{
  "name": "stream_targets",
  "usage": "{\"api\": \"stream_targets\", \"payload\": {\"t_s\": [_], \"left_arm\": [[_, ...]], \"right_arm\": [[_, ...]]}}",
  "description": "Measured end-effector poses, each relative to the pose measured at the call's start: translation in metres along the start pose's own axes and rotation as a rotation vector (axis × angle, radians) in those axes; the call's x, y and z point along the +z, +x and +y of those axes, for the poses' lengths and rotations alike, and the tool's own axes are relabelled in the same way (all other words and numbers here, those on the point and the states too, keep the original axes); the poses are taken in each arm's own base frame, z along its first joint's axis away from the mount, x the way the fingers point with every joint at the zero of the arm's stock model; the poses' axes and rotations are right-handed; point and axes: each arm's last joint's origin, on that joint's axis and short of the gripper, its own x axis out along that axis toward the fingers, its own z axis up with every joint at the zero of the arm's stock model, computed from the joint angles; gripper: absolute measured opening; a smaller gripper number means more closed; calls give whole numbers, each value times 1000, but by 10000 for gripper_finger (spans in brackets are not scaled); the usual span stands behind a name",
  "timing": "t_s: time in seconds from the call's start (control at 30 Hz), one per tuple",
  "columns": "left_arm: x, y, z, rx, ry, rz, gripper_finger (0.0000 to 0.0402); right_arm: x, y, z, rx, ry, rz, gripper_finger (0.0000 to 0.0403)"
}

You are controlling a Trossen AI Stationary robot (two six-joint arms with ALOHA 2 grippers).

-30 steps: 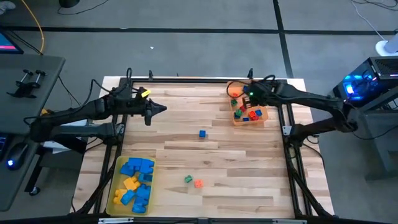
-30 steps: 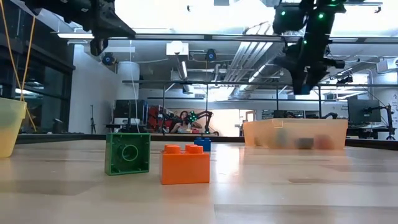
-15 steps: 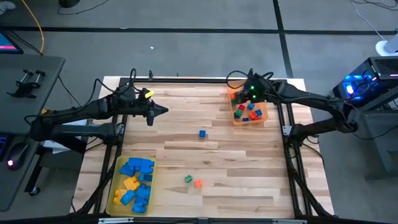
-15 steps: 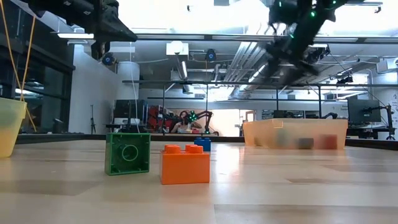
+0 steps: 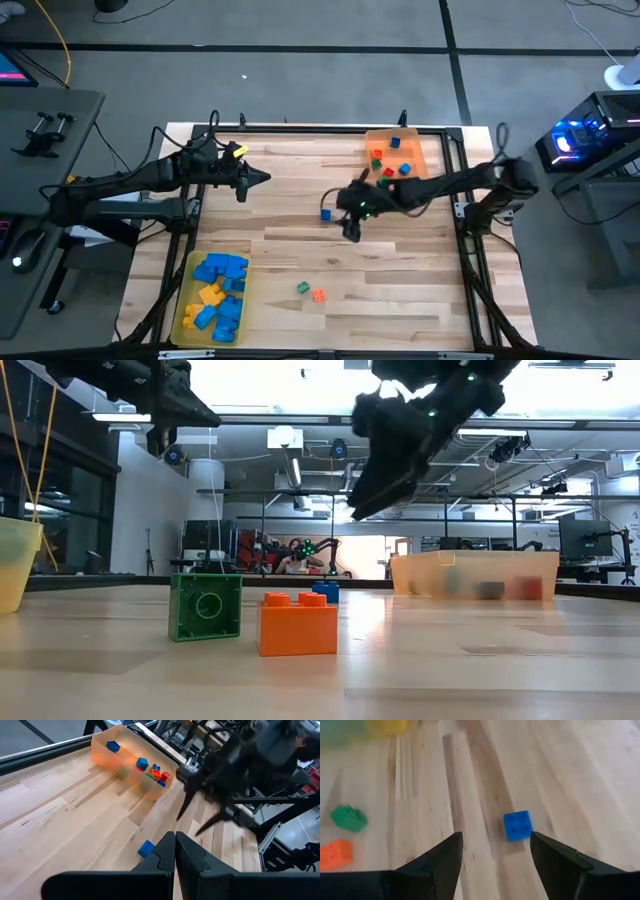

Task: Sort blocks by size
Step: Put the small blue game piece into the orange bin

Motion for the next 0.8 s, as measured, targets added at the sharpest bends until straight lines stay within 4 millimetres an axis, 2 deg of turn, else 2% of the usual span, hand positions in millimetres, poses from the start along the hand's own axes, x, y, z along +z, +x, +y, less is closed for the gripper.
{"api": "stream_targets", "payload": {"t_s": [0.1,0.23,0.33,0.43,0.63,0.7,0.8], "left_arm": [[0,0,0,0,0,0,0],[0,0,0,0,-19,0,0],[0,0,0,0,-26,1,0],[0,0,0,0,-26,1,0],[0,0,0,0,-25,1,0],[0,0,0,0,-26,1,0],[0,0,0,-4,-26,5,0]], "right_arm": [[4,20,8,-14,-52,25,229],[14,43,7,-29,-127,42,229],[16,61,-1,-45,-139,77,229],[11,73,-15,-65,-72,136,229],[16,74,-30,-58,100,121,229],[18,73,-30,-51,100,100,229],[25,72,-29,-47,-2,71,229]]}}
